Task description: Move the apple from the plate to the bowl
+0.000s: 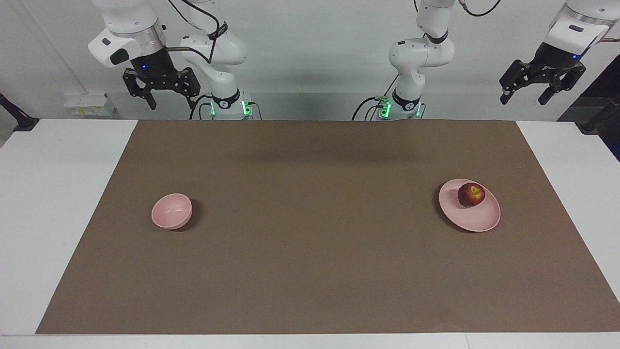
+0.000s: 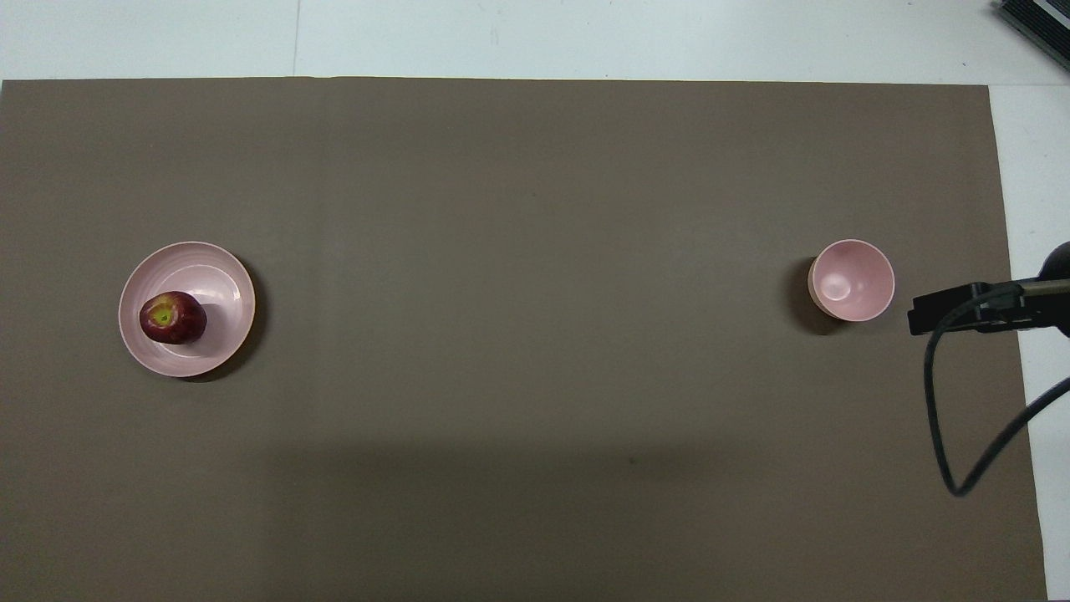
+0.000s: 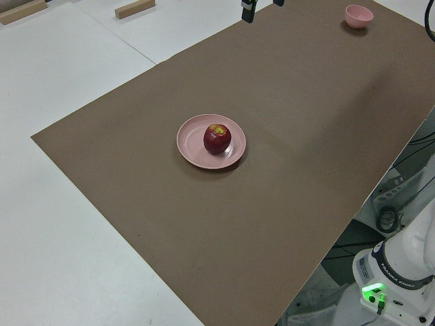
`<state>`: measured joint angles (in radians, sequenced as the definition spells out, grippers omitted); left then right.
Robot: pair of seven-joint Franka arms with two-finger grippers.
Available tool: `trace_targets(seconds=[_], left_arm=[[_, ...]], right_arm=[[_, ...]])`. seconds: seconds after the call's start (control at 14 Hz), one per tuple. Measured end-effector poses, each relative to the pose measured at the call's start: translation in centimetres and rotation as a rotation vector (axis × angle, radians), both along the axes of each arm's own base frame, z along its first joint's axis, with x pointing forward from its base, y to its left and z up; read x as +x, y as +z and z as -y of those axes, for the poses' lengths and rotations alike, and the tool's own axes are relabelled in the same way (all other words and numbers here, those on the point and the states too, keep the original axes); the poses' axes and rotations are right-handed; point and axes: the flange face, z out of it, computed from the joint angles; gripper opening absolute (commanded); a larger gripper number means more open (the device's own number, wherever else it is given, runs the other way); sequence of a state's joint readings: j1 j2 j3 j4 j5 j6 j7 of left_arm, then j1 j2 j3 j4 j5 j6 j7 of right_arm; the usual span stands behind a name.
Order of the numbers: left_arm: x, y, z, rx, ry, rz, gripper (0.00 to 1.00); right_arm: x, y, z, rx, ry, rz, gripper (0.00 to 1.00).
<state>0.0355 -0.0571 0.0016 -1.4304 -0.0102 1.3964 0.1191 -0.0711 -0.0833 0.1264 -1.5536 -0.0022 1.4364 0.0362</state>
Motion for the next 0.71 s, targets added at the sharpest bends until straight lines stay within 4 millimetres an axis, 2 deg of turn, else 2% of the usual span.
trace_targets(seconds=[0.71], left_arm=[[-0.03,-0.08,0.45,0.000,-0.009,-0.006,1.00]], right_arm=[[-0.46,-0.39,0.38,0.010,-0.026,-0.044,1.00]])
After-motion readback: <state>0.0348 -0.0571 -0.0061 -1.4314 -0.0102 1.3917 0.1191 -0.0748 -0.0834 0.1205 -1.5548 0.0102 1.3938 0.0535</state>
